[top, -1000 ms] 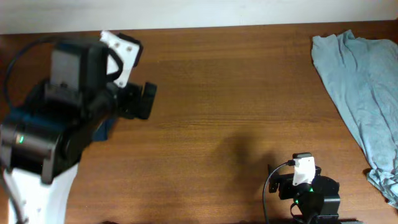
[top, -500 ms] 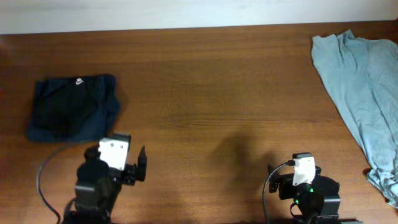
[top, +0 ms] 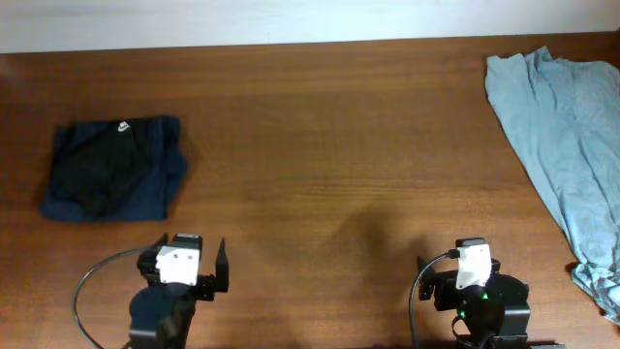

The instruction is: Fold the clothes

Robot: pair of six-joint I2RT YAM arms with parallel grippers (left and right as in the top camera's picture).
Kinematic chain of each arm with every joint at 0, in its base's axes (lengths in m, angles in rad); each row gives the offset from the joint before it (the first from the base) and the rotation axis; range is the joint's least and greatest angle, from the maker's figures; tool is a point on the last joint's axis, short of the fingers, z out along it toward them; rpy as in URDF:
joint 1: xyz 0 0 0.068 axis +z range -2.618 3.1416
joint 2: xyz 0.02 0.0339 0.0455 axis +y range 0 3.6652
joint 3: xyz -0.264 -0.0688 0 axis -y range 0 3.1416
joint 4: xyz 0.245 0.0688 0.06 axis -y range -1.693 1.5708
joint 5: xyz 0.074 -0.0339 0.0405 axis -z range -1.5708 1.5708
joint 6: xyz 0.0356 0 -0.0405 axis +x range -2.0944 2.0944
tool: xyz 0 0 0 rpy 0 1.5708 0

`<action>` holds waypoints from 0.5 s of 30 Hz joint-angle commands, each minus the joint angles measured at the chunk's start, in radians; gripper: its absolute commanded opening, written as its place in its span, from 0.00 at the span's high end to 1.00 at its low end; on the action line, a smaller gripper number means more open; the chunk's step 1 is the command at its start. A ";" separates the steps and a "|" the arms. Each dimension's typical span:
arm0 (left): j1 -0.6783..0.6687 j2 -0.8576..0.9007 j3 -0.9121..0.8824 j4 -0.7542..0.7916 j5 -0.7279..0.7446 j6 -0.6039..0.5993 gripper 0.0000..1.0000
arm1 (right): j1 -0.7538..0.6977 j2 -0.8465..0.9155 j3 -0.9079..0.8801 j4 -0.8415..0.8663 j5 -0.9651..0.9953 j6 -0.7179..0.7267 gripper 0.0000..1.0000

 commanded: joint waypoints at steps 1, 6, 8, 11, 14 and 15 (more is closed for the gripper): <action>0.009 -0.069 -0.048 0.008 0.015 -0.027 0.01 | 0.000 -0.007 -0.009 0.000 -0.009 -0.006 0.01; 0.010 -0.122 -0.088 0.020 0.007 -0.027 0.01 | 0.000 -0.007 -0.009 0.000 -0.009 -0.006 0.01; 0.011 -0.122 -0.102 0.042 0.008 -0.027 0.01 | 0.000 -0.007 -0.009 0.000 -0.009 -0.006 0.01; 0.011 -0.122 -0.105 0.053 0.007 -0.027 0.01 | 0.000 -0.007 -0.009 0.000 -0.009 -0.006 0.01; 0.011 -0.121 -0.105 0.053 0.007 -0.027 0.01 | 0.000 -0.007 -0.009 0.000 -0.009 -0.006 0.01; 0.011 -0.121 -0.105 0.053 0.007 -0.027 0.01 | 0.000 -0.006 -0.009 0.000 -0.009 -0.006 0.01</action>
